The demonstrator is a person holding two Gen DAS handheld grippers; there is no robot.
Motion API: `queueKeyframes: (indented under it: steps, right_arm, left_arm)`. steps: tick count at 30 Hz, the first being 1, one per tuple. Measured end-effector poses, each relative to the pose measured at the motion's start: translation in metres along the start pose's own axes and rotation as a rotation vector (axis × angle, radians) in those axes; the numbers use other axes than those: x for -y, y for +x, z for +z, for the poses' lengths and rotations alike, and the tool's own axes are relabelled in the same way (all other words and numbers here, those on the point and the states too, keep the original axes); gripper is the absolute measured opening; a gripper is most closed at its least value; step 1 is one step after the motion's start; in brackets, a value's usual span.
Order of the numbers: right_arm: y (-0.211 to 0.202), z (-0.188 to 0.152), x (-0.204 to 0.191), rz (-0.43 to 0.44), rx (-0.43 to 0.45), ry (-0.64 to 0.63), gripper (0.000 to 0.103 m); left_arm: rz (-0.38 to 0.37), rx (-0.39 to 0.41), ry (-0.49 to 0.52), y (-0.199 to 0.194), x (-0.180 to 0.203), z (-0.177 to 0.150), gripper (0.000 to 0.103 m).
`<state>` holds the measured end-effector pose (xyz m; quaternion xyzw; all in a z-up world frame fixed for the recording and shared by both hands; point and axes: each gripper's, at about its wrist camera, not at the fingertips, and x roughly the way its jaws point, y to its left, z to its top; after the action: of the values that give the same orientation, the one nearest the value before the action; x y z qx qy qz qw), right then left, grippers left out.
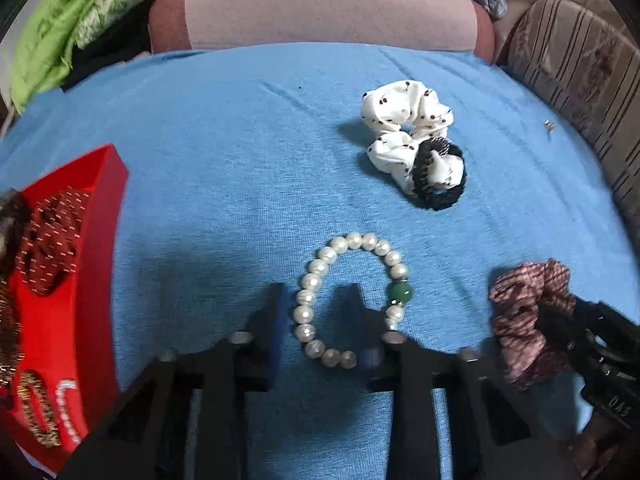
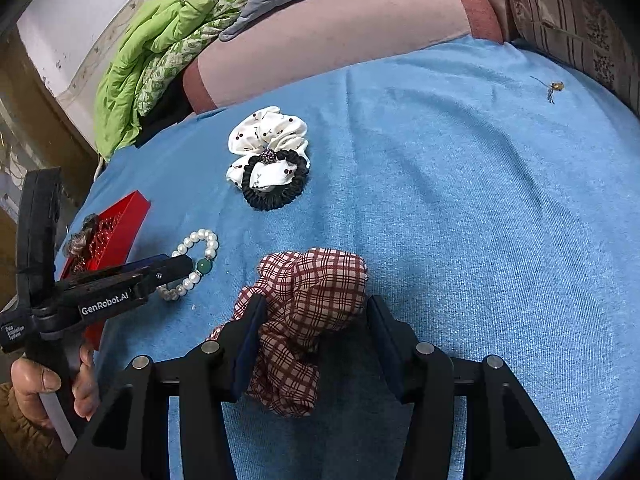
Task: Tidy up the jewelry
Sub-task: 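Grasp the pearl bracelet with the left tool while the right tool grasps the plaid scrunchie, then carry the pearl bracelet and plaid scrunchie over the red tray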
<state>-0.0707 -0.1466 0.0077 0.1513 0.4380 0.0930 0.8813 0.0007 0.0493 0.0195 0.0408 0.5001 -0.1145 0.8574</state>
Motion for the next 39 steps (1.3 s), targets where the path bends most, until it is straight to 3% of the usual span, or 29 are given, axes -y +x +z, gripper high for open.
queueKeyframes:
  steps: [1, 2, 6, 21, 31, 39]
  right_arm:
    - [0.001, 0.000, -0.001, -0.005, -0.004, -0.007, 0.040]
    - [0.002, -0.001, -0.002, -0.012, -0.008, -0.012, 0.026]
    - [-0.002, -0.002, -0.001, -0.042, 0.011, -0.016, 0.015]
    - [-0.029, -0.007, -0.009, -0.115, 0.100, -0.046, 0.013]
    - [-0.055, -0.019, -0.030, -0.172, 0.167, -0.111, 0.013]
    - [-0.075, -0.037, -0.051, -0.154, 0.186, -0.139, 0.013]
  left_arm:
    - [-0.006, -0.004, -0.001, -0.001, 0.000, 0.000, 0.009]
    - [-0.015, -0.010, -0.007, -0.002, -0.001, 0.000, 0.009]
    - [-0.043, -0.002, -0.024, -0.015, 0.000, -0.003, 0.009]
    - [-0.103, 0.074, -0.064, -0.085, 0.006, -0.027, 0.009]
    - [-0.068, 0.187, -0.075, -0.150, 0.006, -0.054, 0.009]
    - [-0.041, 0.279, -0.090, -0.197, -0.004, -0.072, 0.009]
